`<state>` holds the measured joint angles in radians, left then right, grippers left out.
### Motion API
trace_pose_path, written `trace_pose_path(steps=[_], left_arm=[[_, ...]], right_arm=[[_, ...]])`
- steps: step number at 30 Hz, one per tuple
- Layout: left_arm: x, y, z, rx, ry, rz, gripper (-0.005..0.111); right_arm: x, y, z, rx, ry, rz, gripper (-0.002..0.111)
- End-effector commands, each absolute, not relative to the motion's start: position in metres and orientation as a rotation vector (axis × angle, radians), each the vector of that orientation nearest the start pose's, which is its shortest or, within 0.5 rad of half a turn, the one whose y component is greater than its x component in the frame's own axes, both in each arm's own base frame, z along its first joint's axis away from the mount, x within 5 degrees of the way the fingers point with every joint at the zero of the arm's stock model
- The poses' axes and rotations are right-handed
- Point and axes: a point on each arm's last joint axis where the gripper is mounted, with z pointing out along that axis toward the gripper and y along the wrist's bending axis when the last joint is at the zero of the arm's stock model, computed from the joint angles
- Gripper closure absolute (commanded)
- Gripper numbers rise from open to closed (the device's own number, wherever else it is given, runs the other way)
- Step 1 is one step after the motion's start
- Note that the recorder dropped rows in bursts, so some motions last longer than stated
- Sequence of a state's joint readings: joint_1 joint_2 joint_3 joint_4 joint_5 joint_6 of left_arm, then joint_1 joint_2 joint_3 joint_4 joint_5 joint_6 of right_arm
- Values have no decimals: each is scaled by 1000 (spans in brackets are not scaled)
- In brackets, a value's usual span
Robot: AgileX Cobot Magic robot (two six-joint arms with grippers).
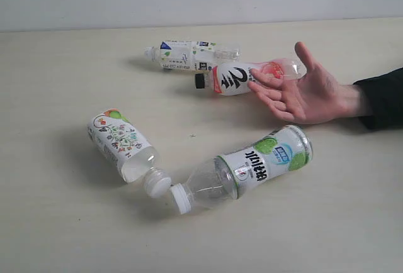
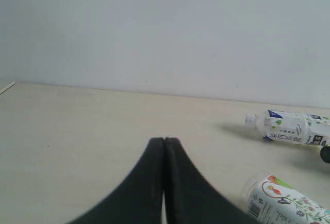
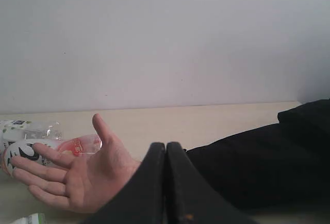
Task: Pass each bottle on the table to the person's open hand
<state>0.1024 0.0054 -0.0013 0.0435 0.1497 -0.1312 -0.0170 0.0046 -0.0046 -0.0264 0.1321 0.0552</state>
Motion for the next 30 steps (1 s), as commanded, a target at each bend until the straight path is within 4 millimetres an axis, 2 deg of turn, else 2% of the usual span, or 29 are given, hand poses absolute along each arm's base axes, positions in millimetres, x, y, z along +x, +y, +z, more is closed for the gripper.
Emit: trace_pose_path(steps=[1, 19, 21, 25, 27, 30], left_arm=[[56, 6, 200, -153, 1621, 14, 107], [56, 6, 200, -153, 1621, 14, 107], [56, 6, 200, -153, 1621, 14, 107], [56, 6, 200, -153, 1621, 14, 107], [56, 6, 200, -153, 1621, 14, 107], [56, 6, 200, -153, 1621, 14, 107]], right_arm=[[56, -2, 201, 43, 1612, 1, 108], [56, -1, 204, 46, 1579, 6, 108], [56, -1, 211, 139, 1504, 113, 108], [55, -4, 220, 508, 1335, 517, 108], [55, -4, 220, 583, 1308, 596, 108], [55, -5, 221, 593, 1292, 605, 108]])
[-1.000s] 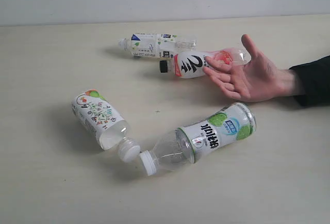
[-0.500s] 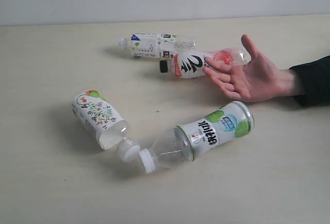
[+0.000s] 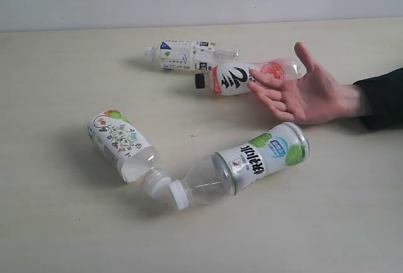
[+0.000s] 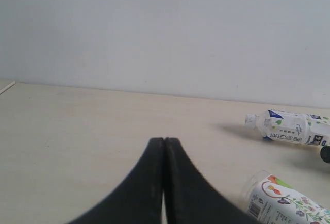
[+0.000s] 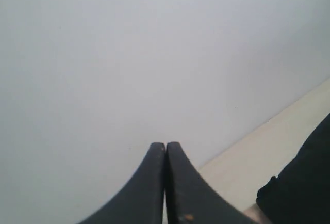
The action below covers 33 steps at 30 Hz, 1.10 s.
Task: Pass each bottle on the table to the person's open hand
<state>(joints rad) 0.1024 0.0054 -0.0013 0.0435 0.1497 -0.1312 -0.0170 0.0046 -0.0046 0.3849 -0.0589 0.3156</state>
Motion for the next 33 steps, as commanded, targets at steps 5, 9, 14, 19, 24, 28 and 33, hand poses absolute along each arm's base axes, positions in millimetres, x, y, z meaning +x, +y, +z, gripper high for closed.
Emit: trace_pose_path(steps=[5, 9, 14, 19, 24, 28, 33], left_arm=[[56, 6, 200, -153, 1621, 14, 107], [56, 6, 200, -153, 1621, 14, 107], [56, 6, 200, -153, 1621, 14, 107], [56, 6, 200, -153, 1621, 14, 107], [56, 6, 200, -153, 1621, 14, 107], [56, 6, 200, -153, 1621, 14, 107], [56, 6, 200, -153, 1621, 14, 107]], right_arm=[[50, -14, 235, 669, 1074, 659, 108], [41, -24, 250, 629, 872, 562, 108], [52, -24, 264, 625, 932, 503, 108], [89, -12, 308, 381, 1266, 255, 108], [142, 0, 339, 30, 1713, 44, 108], [183, 4, 346, -32, 1991, 70, 108], [223, 15, 339, -264, 2330, 178, 108]])
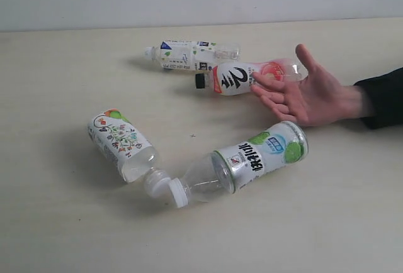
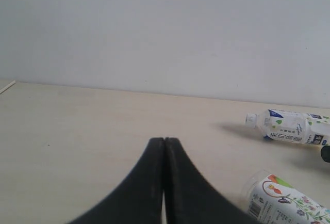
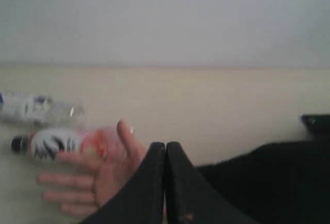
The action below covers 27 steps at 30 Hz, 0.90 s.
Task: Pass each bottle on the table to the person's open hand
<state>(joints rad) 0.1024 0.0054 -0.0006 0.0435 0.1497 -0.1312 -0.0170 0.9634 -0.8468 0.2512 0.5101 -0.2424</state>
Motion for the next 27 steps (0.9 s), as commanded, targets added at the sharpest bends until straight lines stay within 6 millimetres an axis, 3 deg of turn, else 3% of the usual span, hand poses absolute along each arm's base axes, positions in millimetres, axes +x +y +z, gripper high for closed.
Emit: trace_pose_path(steps=[1, 5, 9, 13, 17, 23, 27], left_arm=[[56, 6, 200, -153, 1621, 14, 107], [56, 6, 200, -153, 1621, 14, 107], [56, 6, 200, -153, 1621, 14, 107], [56, 6, 200, -153, 1621, 14, 107], [56, 6, 200, -153, 1621, 14, 107], [56, 6, 200, -153, 1621, 14, 107], [56, 6, 200, -153, 1621, 14, 107]], right_arm=[[228, 19, 339, -301, 2363, 229, 108], [248, 36, 335, -455, 2471, 449, 100], [256, 63, 323, -728, 2521, 452, 90], [253, 95, 303, -1142, 2503, 362, 73], [242, 129, 287, -1597, 2376, 282, 49], [235, 153, 272, -1959, 2215, 59, 44], [238, 161, 263, -2108, 2102, -161, 40]])
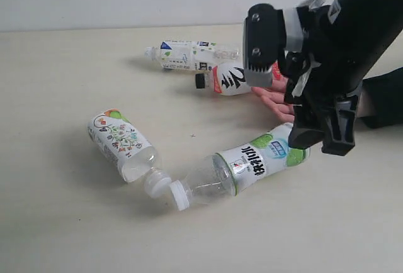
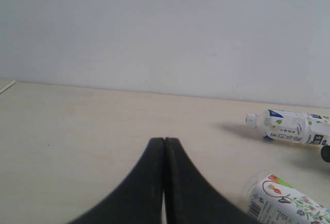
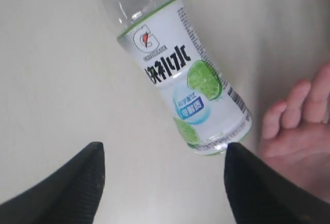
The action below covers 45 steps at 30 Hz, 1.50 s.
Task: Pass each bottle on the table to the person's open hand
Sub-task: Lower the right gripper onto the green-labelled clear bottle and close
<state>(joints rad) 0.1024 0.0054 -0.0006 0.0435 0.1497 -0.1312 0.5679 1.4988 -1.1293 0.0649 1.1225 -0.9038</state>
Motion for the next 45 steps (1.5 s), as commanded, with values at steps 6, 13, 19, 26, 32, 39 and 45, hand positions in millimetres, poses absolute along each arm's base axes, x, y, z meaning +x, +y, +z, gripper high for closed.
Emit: trace_pose_path(steps=[6, 13, 19, 26, 32, 39, 45], left_arm=[[56, 6, 200, -153, 1621, 14, 107], [56, 6, 200, -153, 1621, 14, 107], [56, 5, 200, -142, 1622, 4, 107], [56, 5, 200, -140, 1622, 2, 107], [56, 5, 200, -140, 1622, 2, 107], [56, 5, 200, -140, 1622, 2, 107], [56, 5, 200, -140, 1622, 2, 107]], right_arm=[[240, 184, 247, -2239, 1946, -248, 34], [240, 216, 216, -2382, 1775, -294, 29], [245, 225, 185, -2437, 1812, -297, 28], [254, 231, 157, -2479, 1784, -329, 28], [256, 234, 138, -2501, 1811, -313, 19], [256, 234, 130, -2520, 1820, -310, 24], [256, 234, 130, -2524, 1830, -312, 40]])
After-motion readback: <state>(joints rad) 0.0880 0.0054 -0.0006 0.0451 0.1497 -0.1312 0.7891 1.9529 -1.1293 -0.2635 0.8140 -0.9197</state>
